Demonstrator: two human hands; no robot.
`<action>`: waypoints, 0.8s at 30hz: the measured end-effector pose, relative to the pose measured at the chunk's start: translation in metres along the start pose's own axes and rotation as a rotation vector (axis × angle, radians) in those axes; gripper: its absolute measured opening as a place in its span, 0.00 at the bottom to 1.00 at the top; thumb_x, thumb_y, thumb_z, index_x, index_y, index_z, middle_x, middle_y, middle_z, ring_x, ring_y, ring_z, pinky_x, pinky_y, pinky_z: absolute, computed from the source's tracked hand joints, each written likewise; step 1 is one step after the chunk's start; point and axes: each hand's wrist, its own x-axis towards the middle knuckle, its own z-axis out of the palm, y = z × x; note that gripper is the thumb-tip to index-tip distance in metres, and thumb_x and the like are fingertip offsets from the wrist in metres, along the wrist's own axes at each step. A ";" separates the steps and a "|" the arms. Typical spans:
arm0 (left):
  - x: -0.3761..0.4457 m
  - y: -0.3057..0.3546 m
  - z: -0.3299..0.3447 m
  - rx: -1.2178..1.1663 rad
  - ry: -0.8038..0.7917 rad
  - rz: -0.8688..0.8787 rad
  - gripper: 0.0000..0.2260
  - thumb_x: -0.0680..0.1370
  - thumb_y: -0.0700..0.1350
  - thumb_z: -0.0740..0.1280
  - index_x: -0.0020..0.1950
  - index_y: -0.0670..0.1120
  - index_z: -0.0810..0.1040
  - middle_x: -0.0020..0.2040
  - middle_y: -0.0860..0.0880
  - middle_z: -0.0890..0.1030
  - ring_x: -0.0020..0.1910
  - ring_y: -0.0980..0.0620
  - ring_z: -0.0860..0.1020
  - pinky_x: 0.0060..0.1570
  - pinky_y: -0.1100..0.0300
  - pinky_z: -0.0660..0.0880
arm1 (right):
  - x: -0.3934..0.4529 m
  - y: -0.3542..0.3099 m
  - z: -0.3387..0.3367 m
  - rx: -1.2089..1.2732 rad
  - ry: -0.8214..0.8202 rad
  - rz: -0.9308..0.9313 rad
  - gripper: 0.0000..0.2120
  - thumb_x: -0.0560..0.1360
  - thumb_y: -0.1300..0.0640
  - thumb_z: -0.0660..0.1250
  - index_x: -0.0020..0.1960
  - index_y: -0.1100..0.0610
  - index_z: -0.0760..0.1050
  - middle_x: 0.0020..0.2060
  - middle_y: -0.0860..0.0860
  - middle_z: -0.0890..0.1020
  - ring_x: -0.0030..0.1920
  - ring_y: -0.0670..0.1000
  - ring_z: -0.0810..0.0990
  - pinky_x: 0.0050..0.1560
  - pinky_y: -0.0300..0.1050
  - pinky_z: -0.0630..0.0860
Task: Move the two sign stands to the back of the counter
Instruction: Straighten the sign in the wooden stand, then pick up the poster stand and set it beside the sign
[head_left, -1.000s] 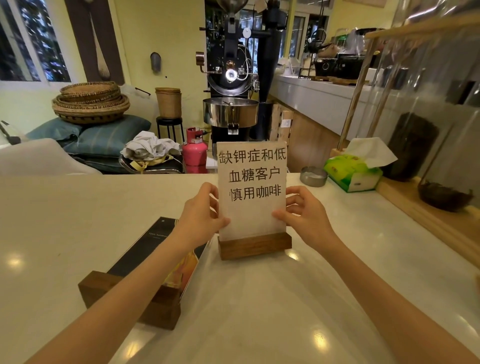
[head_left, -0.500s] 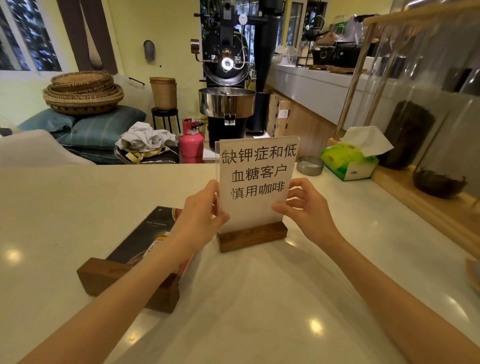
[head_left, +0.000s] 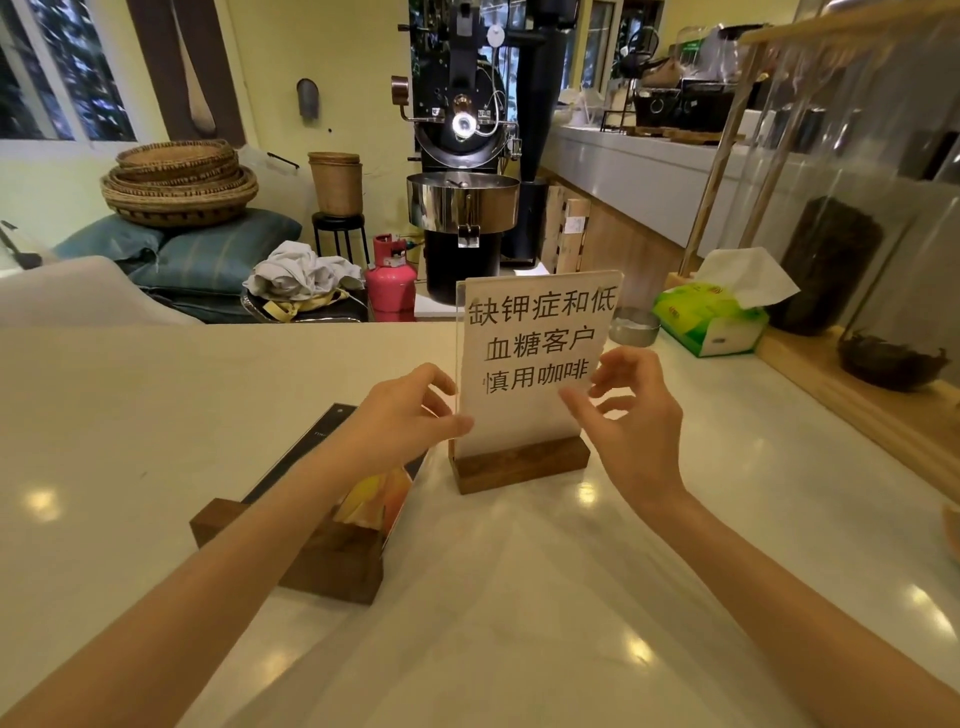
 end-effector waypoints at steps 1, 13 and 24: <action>-0.001 -0.003 -0.007 -0.002 -0.028 -0.021 0.17 0.73 0.48 0.67 0.59 0.47 0.70 0.52 0.49 0.77 0.50 0.49 0.78 0.47 0.57 0.78 | -0.004 -0.006 0.004 0.005 -0.037 -0.008 0.16 0.67 0.61 0.73 0.49 0.55 0.69 0.42 0.49 0.77 0.39 0.47 0.77 0.37 0.30 0.75; -0.016 -0.083 -0.082 0.006 0.002 -0.354 0.16 0.74 0.46 0.66 0.60 0.42 0.75 0.61 0.42 0.76 0.53 0.48 0.73 0.53 0.53 0.71 | -0.054 -0.054 0.086 0.040 -0.584 0.432 0.03 0.73 0.57 0.65 0.42 0.57 0.76 0.32 0.56 0.81 0.28 0.52 0.80 0.32 0.47 0.79; -0.017 -0.113 -0.093 -0.164 -0.120 -0.495 0.19 0.72 0.43 0.68 0.61 0.39 0.75 0.56 0.41 0.80 0.52 0.43 0.79 0.50 0.53 0.78 | -0.058 -0.062 0.100 0.238 -0.622 0.866 0.22 0.69 0.63 0.71 0.61 0.64 0.69 0.39 0.62 0.83 0.34 0.54 0.83 0.34 0.47 0.83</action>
